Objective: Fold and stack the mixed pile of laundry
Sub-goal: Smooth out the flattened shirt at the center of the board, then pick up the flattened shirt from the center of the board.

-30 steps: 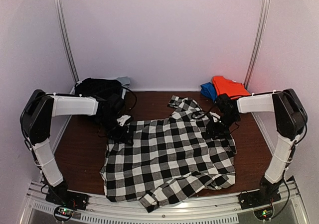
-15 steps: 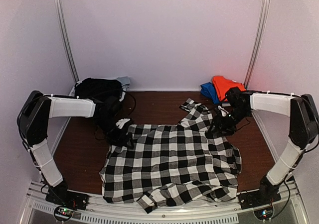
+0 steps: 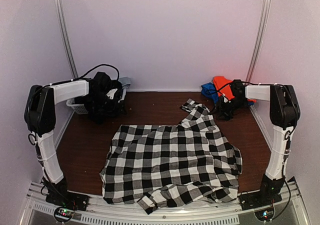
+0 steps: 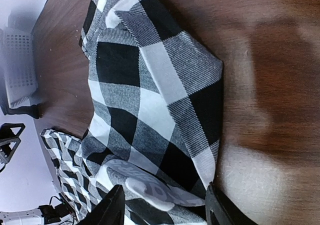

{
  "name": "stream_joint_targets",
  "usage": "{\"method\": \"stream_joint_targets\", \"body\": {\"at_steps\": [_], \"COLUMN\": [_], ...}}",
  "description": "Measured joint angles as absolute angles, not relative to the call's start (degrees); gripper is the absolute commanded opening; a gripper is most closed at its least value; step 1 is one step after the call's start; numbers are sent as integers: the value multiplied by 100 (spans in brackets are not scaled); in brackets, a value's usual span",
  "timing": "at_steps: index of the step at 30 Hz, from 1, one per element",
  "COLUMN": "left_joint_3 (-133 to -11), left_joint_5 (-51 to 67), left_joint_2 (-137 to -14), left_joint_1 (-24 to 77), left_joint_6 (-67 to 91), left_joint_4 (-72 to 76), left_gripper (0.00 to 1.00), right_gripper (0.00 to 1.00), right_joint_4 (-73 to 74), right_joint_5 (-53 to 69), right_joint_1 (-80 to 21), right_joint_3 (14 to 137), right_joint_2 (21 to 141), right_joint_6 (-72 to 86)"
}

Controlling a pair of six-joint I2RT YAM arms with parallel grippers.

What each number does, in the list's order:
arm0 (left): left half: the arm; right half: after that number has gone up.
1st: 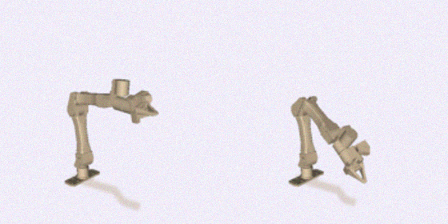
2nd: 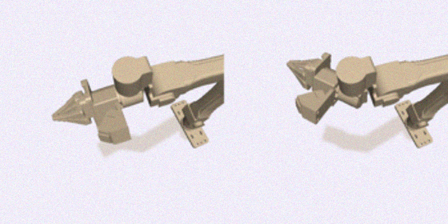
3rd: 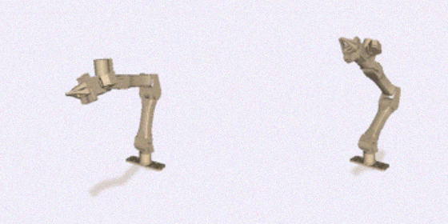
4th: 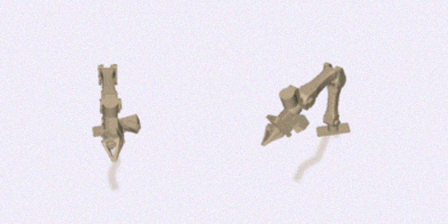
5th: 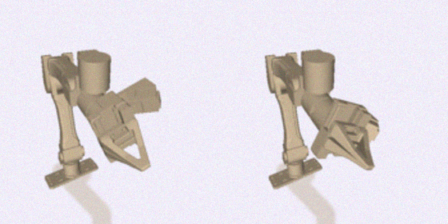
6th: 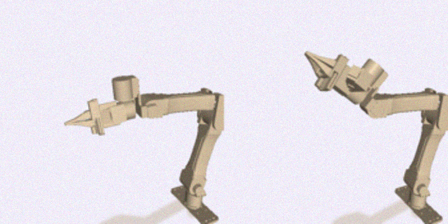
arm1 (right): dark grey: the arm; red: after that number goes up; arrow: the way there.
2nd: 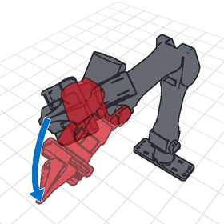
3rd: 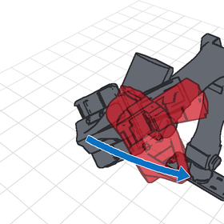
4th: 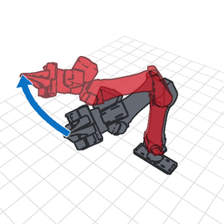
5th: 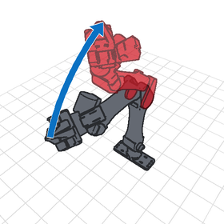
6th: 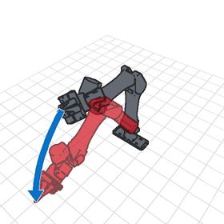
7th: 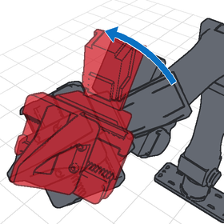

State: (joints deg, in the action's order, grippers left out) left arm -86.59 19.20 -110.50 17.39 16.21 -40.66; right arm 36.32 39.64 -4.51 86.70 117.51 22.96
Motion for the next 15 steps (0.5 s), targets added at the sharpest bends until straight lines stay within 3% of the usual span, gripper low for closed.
{"method": "stream_joint_targets", "body": {"at_steps": [10, 15], "left_joint_3": [-9253, -9389], "left_joint_5": [1793, 1964], "left_joint_2": [-11957, -12202], "left_joint_1": [1737, 1747], "left_joint_6": [1002, 572], "left_joint_4": [-4289, -4504], "left_gripper": [67, 63], "right_gripper": [42, 42], "right_joint_4": [3520, 3505], "right_joint_5": [4543, 4685], "right_joint_1": [-491, -493], "right_joint_3": [8976, 8976], "right_joint_2": [12265, 12460], "right_joint_6": [2427, 2443]}}
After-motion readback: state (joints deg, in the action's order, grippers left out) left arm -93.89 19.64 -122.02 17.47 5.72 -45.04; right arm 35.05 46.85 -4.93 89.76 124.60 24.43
